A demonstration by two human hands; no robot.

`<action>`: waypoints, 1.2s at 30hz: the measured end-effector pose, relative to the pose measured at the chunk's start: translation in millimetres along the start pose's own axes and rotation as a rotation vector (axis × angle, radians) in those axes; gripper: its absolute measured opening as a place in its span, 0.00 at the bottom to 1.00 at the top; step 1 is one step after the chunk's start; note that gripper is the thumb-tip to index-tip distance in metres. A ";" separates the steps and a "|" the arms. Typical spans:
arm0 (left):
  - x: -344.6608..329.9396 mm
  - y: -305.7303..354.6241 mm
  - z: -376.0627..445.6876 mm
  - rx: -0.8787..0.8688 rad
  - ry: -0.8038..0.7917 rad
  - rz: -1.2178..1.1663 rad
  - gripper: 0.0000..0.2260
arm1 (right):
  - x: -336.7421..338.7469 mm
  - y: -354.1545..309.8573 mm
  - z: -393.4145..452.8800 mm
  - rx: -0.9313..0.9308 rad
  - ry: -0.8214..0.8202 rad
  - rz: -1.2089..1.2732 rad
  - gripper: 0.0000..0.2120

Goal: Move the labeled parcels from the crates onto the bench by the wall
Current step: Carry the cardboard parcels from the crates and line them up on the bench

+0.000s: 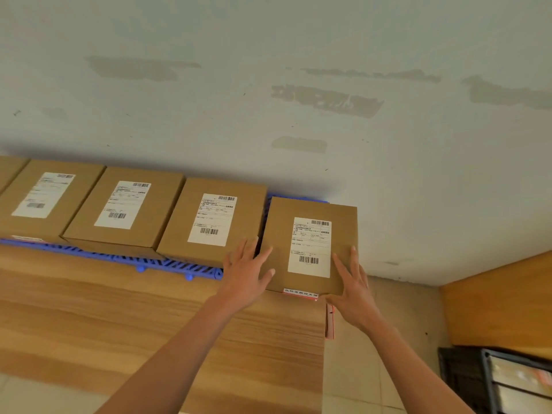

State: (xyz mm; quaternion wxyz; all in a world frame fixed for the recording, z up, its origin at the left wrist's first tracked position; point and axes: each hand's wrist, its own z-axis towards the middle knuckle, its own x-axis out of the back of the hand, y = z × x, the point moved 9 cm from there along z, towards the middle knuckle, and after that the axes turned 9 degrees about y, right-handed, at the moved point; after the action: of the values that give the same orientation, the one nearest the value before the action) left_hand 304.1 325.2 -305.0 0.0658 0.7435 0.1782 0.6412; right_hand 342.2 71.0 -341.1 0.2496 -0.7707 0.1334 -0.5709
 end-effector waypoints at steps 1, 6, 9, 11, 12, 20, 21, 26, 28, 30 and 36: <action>-0.6 -4.6 2.3 -0.003 -0.005 0.015 0.27 | -0.7 -0.3 4.4 -0.002 -0.001 0.003 0.52; -9.6 -23.3 5.5 0.006 -0.067 0.055 0.28 | -5.4 -7.2 23.9 -0.010 -0.029 -0.022 0.52; -17.7 -28.5 4.7 -0.007 -0.089 0.113 0.28 | -10.2 -4.9 32.4 -0.038 -0.063 -0.052 0.53; -20.5 -30.7 4.5 -0.016 -0.077 0.134 0.27 | -12.4 -4.3 35.7 -0.037 -0.074 -0.082 0.52; -21.1 -31.7 4.2 -0.019 -0.072 0.138 0.27 | -13.5 -4.6 36.6 -0.031 -0.075 -0.098 0.52; -17.1 -30.4 6.4 -0.013 -0.061 0.136 0.27 | -16.1 -9.0 34.1 -0.006 -0.034 -0.216 0.46; -14.9 -29.1 6.9 -0.014 -0.060 0.147 0.27 | -15.2 -10.7 32.9 -0.001 -0.026 -0.230 0.44; 1.6 -10.3 7.5 -0.090 -0.012 0.155 0.24 | -5.8 -26.3 19.0 0.008 0.032 -0.230 0.36; 7.0 2.6 5.1 -0.155 -0.001 0.127 0.23 | 1.2 -34.1 9.7 -0.001 0.081 -0.197 0.34; 13.2 17.6 2.0 -0.221 0.003 0.086 0.22 | 10.4 -40.6 -2.4 -0.020 0.137 -0.148 0.32; 18.3 68.8 -9.8 -0.398 0.005 0.018 0.21 | 39.0 -34.7 -61.9 -0.096 0.269 -0.097 0.26</action>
State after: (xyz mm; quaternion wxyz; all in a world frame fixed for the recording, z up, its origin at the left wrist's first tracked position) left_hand 309.0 266.5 -263.9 0.2053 0.7156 0.0412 0.6663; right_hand 293.1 66.5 -276.9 0.1643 -0.7037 0.1553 -0.6735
